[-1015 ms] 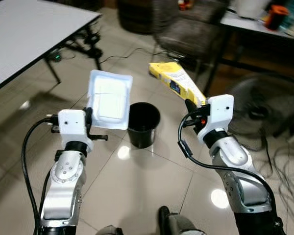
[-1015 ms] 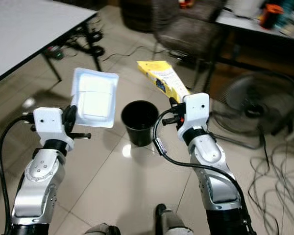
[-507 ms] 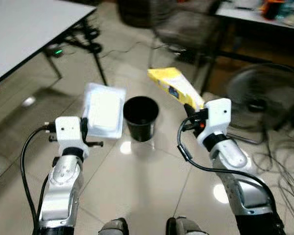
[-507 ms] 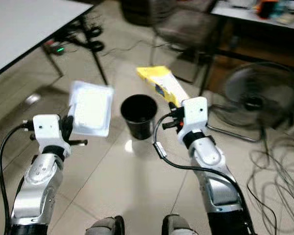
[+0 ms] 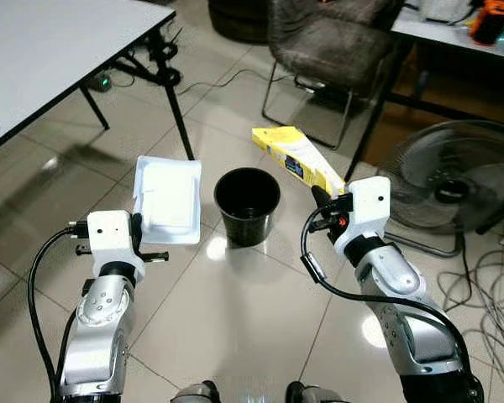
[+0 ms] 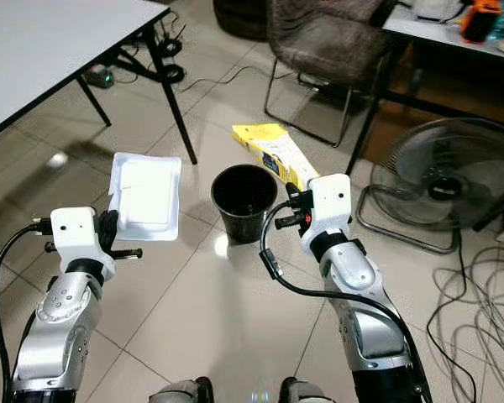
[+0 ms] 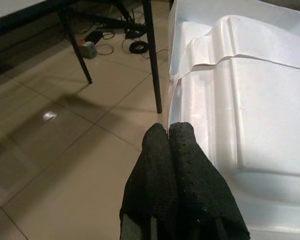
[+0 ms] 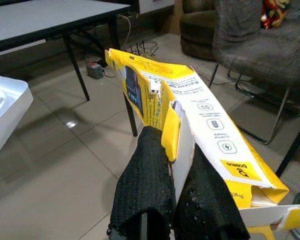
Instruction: Picking trash to rubbish bin
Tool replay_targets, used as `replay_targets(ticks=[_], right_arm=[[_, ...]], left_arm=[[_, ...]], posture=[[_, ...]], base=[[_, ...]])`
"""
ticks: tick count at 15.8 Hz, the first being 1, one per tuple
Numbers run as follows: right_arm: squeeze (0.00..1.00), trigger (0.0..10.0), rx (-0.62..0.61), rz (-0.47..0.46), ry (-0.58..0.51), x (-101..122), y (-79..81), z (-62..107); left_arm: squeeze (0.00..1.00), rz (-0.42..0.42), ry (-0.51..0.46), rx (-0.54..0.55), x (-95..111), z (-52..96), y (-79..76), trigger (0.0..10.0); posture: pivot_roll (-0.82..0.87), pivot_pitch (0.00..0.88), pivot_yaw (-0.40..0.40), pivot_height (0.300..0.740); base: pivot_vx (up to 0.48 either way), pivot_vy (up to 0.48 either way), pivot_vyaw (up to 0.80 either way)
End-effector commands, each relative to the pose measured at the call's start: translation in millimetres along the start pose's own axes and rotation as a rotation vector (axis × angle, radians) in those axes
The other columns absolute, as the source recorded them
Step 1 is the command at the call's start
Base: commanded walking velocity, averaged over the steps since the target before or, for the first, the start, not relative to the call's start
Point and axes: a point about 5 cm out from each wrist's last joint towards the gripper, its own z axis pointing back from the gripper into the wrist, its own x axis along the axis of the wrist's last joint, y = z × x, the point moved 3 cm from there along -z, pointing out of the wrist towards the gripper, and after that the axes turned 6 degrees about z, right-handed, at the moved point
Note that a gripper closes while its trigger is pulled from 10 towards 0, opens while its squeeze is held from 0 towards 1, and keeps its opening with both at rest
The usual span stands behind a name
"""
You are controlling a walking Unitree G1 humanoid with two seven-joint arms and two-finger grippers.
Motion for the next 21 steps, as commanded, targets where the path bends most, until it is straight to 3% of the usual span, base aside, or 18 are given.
replay_targets(ticks=[1, 21], right_arm=[[0.0, 10.0, 0.008, 0.007, 0.008, -1.4, 1.5, 1.7], [0.0, 10.0, 0.019, 0.01, 0.014, -6.4, 5.9, -1.7]], left_arm=[[0.0, 0.003, 0.02, 0.023, -5.3, 2.0, 7.4, 10.0], [0.0, -0.006, 0.035, 0.019, -7.3, 0.1, 8.5, 10.0]], posture=[[-0.09, 0.183, 0.057, 0.74], [-0.07, 0.175, 0.061, 0.74]], base=[[0.439, 0.0, 0.0], [0.441, 0.0, 0.0]])
